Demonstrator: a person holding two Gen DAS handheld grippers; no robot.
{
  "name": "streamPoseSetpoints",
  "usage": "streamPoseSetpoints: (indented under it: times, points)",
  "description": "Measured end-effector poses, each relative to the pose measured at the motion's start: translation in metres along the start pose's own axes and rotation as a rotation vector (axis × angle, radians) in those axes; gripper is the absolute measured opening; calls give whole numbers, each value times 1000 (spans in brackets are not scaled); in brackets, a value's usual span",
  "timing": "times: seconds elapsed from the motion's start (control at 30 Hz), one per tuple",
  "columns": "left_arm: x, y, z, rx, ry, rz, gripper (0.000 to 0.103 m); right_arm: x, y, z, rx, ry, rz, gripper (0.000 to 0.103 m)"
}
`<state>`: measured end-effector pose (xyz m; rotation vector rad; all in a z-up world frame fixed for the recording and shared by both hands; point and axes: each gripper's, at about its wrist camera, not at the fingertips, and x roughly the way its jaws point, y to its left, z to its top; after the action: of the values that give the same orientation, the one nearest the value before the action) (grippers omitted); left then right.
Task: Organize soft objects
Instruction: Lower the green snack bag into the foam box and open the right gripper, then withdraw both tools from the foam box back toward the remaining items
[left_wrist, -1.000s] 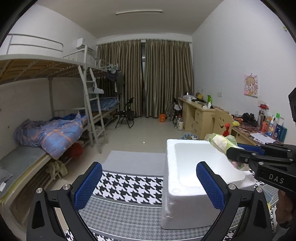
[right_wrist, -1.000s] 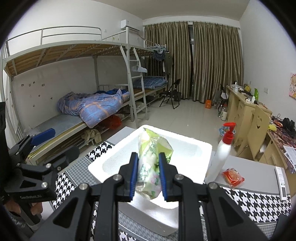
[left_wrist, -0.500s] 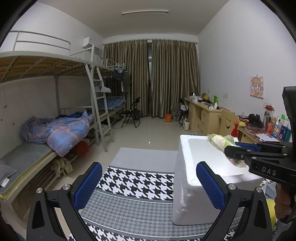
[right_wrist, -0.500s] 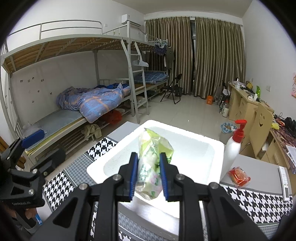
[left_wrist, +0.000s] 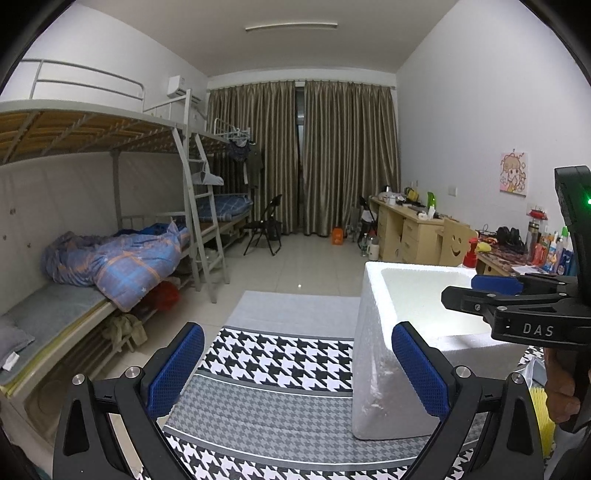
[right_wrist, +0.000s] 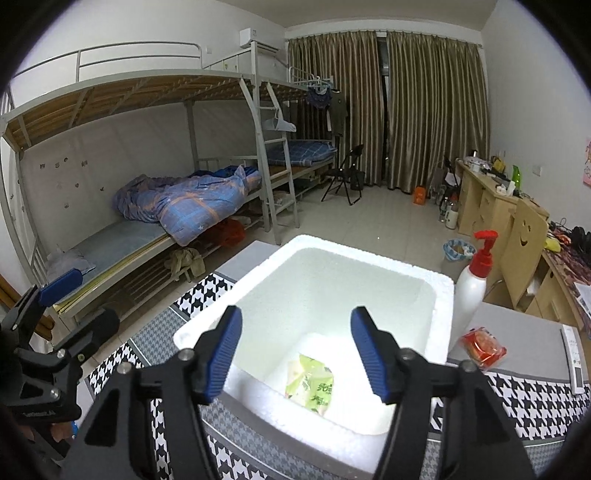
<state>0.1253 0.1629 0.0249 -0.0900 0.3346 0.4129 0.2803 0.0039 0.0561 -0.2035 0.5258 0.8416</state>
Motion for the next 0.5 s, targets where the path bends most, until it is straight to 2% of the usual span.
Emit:
streamPoseSetpoints:
  times: [0.27,0.5]
  points:
    - [-6,-1,1,1,3,-10,102,-24,1,-1,-2,-38,-8,67]
    - [-17,-10,2,14,-5,-18,102,-44,1,-9,2,-66,-25,74]
